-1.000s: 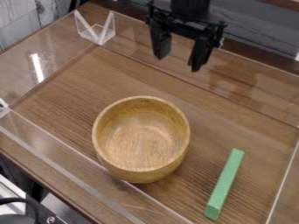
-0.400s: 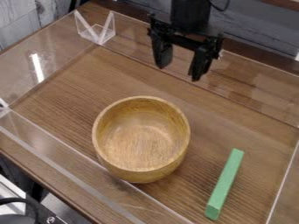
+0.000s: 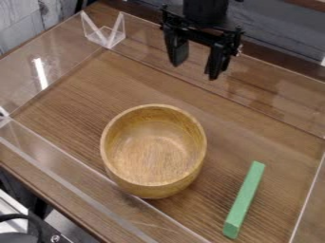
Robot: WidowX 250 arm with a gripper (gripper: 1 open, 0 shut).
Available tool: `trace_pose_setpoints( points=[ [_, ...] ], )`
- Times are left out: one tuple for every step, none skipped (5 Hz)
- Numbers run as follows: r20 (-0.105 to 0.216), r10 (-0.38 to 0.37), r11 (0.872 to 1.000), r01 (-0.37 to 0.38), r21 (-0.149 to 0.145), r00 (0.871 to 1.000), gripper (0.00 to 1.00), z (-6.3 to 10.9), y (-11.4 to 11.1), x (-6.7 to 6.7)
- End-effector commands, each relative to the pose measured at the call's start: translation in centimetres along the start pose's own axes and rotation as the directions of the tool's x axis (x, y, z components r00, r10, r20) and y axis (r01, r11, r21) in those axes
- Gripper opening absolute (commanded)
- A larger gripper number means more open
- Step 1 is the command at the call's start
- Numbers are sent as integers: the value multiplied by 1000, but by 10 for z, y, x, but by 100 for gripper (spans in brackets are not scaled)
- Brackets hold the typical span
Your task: Put the green block in the brown bowl
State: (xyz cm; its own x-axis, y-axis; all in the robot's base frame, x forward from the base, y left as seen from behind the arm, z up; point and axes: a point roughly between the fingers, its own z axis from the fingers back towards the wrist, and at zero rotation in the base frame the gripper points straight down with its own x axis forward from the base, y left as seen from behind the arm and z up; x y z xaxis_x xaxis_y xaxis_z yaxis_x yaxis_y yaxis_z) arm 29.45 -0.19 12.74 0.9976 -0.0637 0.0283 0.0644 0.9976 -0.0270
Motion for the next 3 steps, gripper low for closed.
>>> trace_pose_setpoints(
  points=[
    [79,-1,1000,1,1,997,100,17,3,3],
    [92,-1,1000,1,-4,996,100,17,4,5],
    [103,-2,1000,3,-8,995,100,16,5,7]
  ],
)
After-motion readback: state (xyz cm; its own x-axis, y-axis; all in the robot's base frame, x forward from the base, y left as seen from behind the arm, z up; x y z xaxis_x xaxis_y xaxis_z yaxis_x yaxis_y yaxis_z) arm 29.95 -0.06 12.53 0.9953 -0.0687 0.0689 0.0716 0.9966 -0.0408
